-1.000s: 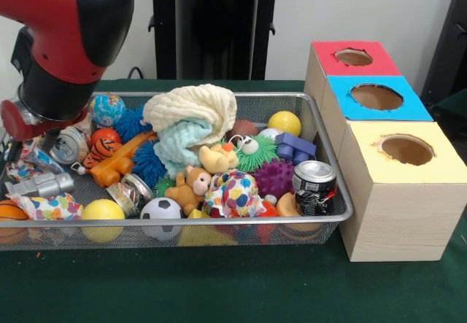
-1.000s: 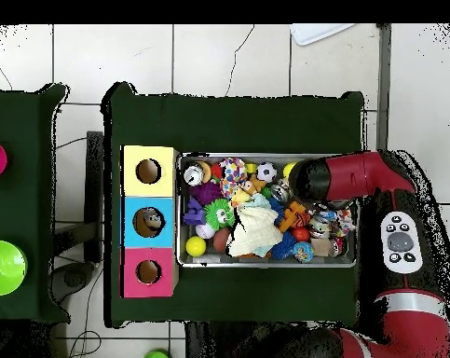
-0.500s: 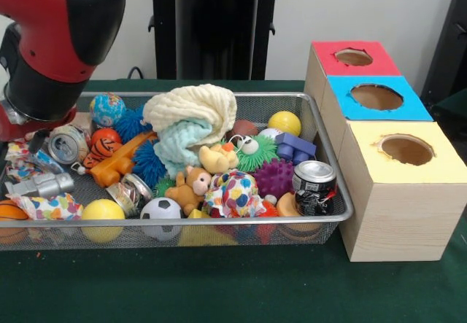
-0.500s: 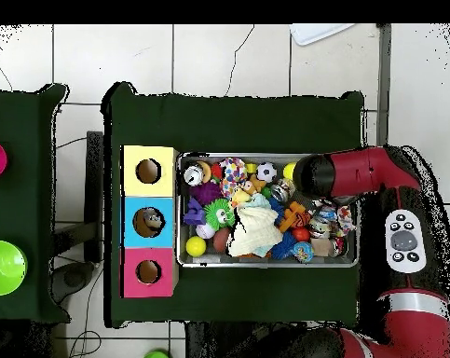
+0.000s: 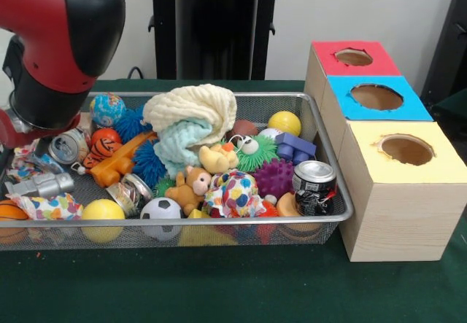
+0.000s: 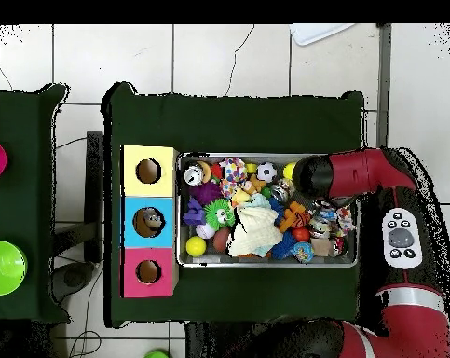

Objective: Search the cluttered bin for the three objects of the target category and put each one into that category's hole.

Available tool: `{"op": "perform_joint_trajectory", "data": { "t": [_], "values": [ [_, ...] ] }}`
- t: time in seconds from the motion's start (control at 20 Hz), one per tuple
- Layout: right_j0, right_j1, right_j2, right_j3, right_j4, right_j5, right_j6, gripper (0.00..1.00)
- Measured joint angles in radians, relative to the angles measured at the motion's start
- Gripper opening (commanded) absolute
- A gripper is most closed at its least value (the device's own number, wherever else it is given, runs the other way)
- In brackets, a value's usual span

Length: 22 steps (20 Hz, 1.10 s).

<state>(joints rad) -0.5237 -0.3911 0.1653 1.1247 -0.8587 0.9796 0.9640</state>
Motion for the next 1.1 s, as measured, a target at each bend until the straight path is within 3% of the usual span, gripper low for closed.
{"op": "perform_joint_trajectory", "data": {
  "t": [0.7, 1.1],
  "values": [
    [-0.024, 0.056, 0.0, -0.043, 0.045, 0.144, 0.0, 1.0],
    [-0.024, 0.077, 0.0, -0.059, 0.058, 0.17, 0.0, 1.0]
  ]
}}
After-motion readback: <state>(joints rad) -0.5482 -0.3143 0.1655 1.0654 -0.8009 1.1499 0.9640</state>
